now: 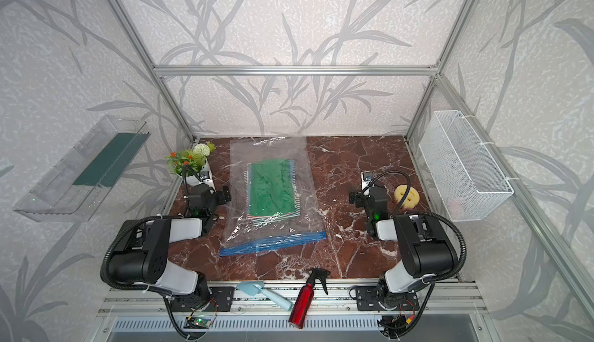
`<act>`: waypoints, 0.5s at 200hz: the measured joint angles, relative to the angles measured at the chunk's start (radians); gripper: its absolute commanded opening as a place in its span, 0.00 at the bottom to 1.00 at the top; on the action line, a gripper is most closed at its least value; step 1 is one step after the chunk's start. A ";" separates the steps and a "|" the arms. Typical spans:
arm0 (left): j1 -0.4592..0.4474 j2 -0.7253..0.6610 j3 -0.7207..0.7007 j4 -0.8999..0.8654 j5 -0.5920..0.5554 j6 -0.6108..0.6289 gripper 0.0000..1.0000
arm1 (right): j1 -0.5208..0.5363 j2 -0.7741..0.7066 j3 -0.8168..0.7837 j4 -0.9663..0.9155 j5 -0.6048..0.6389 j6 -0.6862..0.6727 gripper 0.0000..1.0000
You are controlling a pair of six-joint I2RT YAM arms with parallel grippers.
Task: Take the tank top out of the vacuum bag
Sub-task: Adjust the vacuum bag at the center of the board.
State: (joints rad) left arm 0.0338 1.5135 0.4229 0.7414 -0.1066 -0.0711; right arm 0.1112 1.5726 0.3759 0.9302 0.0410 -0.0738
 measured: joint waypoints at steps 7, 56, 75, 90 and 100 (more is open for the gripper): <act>0.000 0.000 0.000 0.000 0.000 0.000 0.92 | 0.002 0.000 0.000 0.000 0.000 0.000 0.99; 0.000 0.000 0.000 0.000 0.000 0.000 0.92 | 0.010 0.000 0.000 0.000 -0.002 -0.003 0.99; 0.000 0.000 0.000 0.000 0.000 0.000 0.93 | 0.010 0.000 0.000 0.000 -0.002 -0.003 0.99; 0.000 0.000 0.000 0.000 0.000 0.000 0.94 | 0.010 0.000 0.000 0.000 -0.002 -0.003 0.99; 0.000 0.000 0.000 0.000 0.000 0.000 0.95 | 0.010 0.000 0.000 0.000 -0.002 -0.003 0.99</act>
State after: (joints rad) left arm 0.0338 1.5135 0.4229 0.7414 -0.1070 -0.0711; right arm 0.1215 1.5726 0.3759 0.9306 0.0387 -0.0765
